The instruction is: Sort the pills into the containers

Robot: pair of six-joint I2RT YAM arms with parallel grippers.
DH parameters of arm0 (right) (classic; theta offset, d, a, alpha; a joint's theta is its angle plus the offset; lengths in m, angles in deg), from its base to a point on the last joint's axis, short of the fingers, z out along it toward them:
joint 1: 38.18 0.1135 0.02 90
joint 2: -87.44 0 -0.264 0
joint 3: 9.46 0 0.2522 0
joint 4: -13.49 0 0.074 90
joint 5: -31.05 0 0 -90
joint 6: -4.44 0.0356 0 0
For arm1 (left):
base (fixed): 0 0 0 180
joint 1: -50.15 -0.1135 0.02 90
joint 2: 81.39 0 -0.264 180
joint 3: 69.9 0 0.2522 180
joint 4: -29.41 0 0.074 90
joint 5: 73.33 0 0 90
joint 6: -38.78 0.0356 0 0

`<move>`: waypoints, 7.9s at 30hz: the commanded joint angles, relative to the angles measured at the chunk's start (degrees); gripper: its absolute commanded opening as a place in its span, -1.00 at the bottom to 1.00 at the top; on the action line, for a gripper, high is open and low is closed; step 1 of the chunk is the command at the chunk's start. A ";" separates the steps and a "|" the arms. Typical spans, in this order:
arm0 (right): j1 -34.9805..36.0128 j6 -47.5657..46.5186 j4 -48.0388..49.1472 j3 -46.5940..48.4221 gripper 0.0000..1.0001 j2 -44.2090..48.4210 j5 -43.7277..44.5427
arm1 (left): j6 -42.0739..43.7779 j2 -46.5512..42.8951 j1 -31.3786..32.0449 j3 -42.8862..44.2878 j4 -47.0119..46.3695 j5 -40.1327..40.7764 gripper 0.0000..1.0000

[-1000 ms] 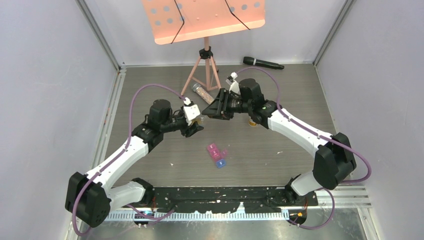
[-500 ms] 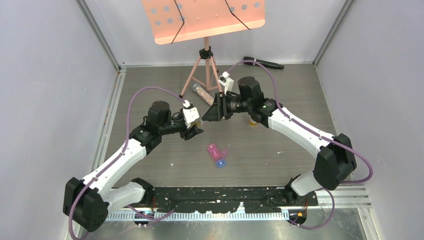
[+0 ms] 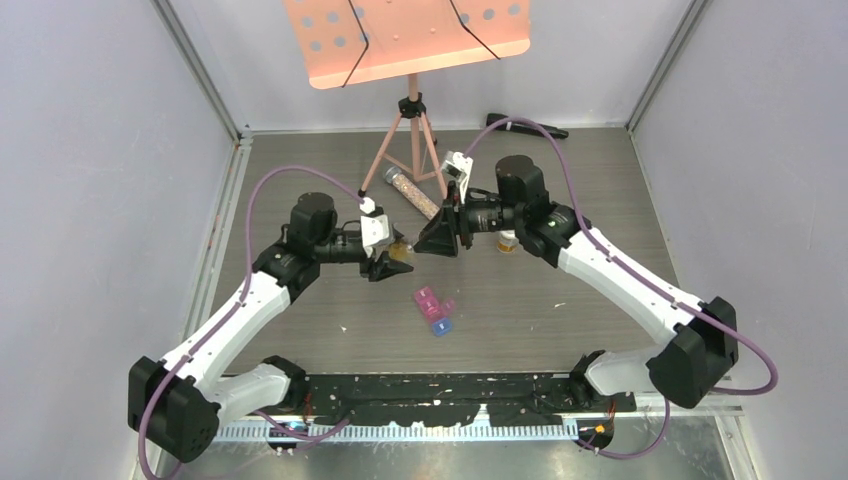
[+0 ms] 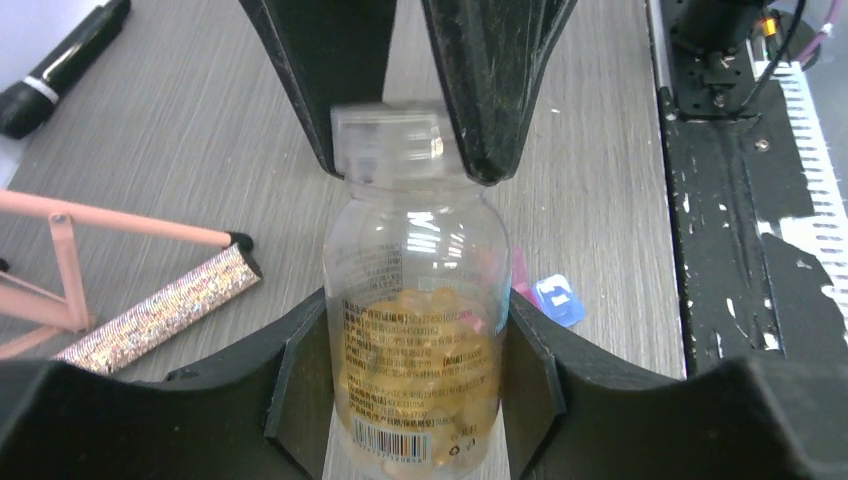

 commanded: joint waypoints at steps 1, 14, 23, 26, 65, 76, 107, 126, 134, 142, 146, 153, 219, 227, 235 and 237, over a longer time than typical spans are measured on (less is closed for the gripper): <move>-1.77 -9.97 2.27 1.18 -0.44 5.31 1.25 | 0.70 0.65 -0.60 1.63 6.67 -6.61 -1.00; -1.88 -7.01 -1.47 1.98 -0.41 2.55 11.69 | -0.24 0.72 -0.60 0.22 4.47 0.02 -1.00; -1.93 4.58 -14.68 0.72 -0.37 -7.00 40.17 | -8.79 -5.12 -0.52 -7.59 -10.43 15.77 -1.00; -1.35 6.34 -14.32 -2.63 -0.37 -9.49 43.11 | -9.81 -7.38 -0.51 -9.06 -12.56 17.21 -1.00; 3.47 8.20 -11.91 -9.75 0.40 -5.78 37.84 | -25.09 -5.92 16.53 -13.92 -12.40 31.45 -1.00; 3.48 11.07 2.48 -23.46 0.27 -2.89 24.02 | -25.26 -7.71 23.60 -20.77 -14.31 40.03 -1.00; 3.48 9.99 -7.15 -22.20 -0.75 -2.49 25.37 | -22.04 1.50 27.39 -17.29 -12.81 41.33 -1.00; 3.49 6.65 -12.94 -22.18 -0.49 3.82 32.91 | -20.69 10.03 28.91 -13.99 -14.14 37.68 -1.00; 3.26 7.81 -14.26 -21.84 -0.05 6.50 36.23 | -19.77 13.67 30.35 -11.56 -11.73 37.80 -1.00; 1.12 13.04 -17.56 -23.50 0.01 13.80 52.45 | -17.26 16.83 33.42 -7.81 -6.38 41.22 -1.00; -2.53 17.22 -19.22 -26.38 0.02 17.89 62.05 | -15.17 19.13 35.76 -4.40 -1.87 45.53 -1.00; -8.30 19.64 -18.48 -31.04 0.02 21.98 60.07 | -12.72 23.15 40.00 1.44 5.34 56.13 -1.00; -12.78 19.49 -13.75 -37.31 0.02 22.12 51.90 | -12.06 39.46 47.56 22.72 31.05 75.52 -1.00; -12.91 19.54 -13.42 -37.56 0.02 21.49 51.43 | -12.60 40.67 47.94 24.24 32.86 76.71 -1.00; -13.35 19.62 -13.41 -37.40 0.02 21.16 51.29 | -12.81 42.64 48.53 26.65 35.62 77.26 -1.00; -13.46 19.47 -13.42 -37.31 0.02 21.16 51.30 | -12.89 42.85 48.63 26.86 35.79 77.20 -1.00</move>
